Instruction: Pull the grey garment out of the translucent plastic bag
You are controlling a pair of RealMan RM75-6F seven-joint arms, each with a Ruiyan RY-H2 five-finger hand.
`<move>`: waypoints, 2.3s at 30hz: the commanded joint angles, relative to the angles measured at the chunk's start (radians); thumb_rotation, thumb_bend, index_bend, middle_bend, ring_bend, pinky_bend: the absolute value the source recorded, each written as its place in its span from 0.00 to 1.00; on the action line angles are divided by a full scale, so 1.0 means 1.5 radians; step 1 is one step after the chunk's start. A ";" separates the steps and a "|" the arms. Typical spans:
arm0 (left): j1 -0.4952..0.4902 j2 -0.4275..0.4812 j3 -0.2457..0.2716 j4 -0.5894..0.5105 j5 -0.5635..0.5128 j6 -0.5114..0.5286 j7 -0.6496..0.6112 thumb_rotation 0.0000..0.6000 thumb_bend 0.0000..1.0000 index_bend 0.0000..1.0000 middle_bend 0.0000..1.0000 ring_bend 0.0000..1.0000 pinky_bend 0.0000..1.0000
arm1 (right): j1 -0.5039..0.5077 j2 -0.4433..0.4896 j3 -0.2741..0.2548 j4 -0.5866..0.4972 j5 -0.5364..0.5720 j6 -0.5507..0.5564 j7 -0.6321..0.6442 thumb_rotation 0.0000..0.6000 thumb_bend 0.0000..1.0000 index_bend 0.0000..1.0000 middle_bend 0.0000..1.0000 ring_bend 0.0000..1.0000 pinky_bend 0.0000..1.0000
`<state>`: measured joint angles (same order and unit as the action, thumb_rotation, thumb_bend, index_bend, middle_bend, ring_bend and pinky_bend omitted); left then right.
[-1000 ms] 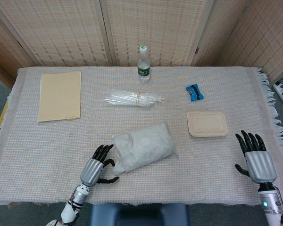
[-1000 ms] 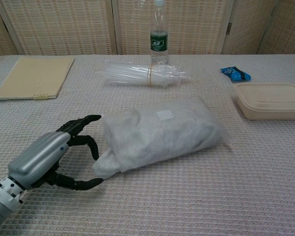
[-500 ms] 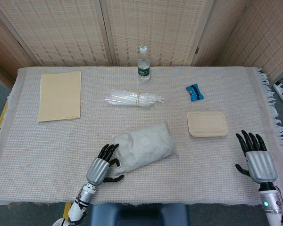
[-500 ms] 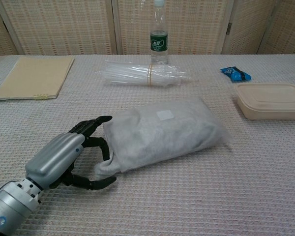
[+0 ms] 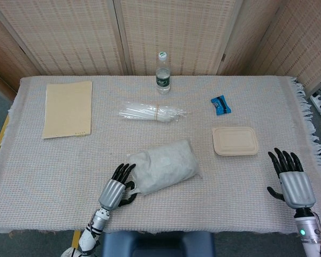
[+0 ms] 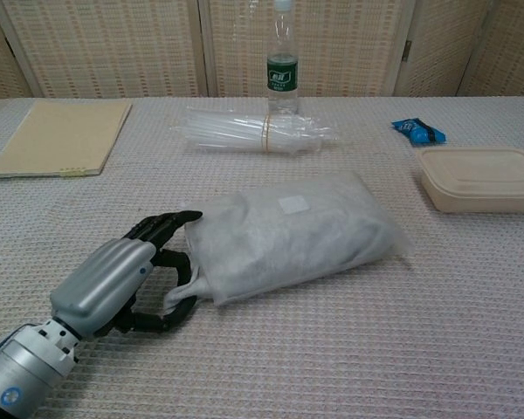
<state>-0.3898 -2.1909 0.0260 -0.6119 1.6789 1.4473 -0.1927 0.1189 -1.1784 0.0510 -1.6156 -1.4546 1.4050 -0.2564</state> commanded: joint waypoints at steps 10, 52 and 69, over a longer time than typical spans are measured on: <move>0.008 0.017 0.020 -0.022 0.013 0.030 -0.005 1.00 0.63 0.75 0.12 0.00 0.01 | 0.012 -0.042 -0.010 0.037 -0.055 0.012 0.024 1.00 0.13 0.00 0.00 0.00 0.00; -0.009 0.077 0.012 -0.091 0.010 0.033 0.016 1.00 0.63 0.75 0.13 0.00 0.01 | 0.126 -0.629 0.010 0.676 -0.152 0.128 0.233 1.00 0.21 0.37 0.00 0.00 0.00; -0.012 0.085 0.008 -0.097 0.008 0.034 0.011 1.00 0.63 0.75 0.13 0.00 0.01 | 0.157 -0.683 0.027 0.764 -0.118 0.121 0.265 1.00 0.24 0.47 0.04 0.00 0.00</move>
<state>-0.4084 -2.0636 0.0384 -0.7577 1.6902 1.4983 -0.1760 0.3509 -2.1982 0.0885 -0.4748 -1.6354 1.5883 0.1379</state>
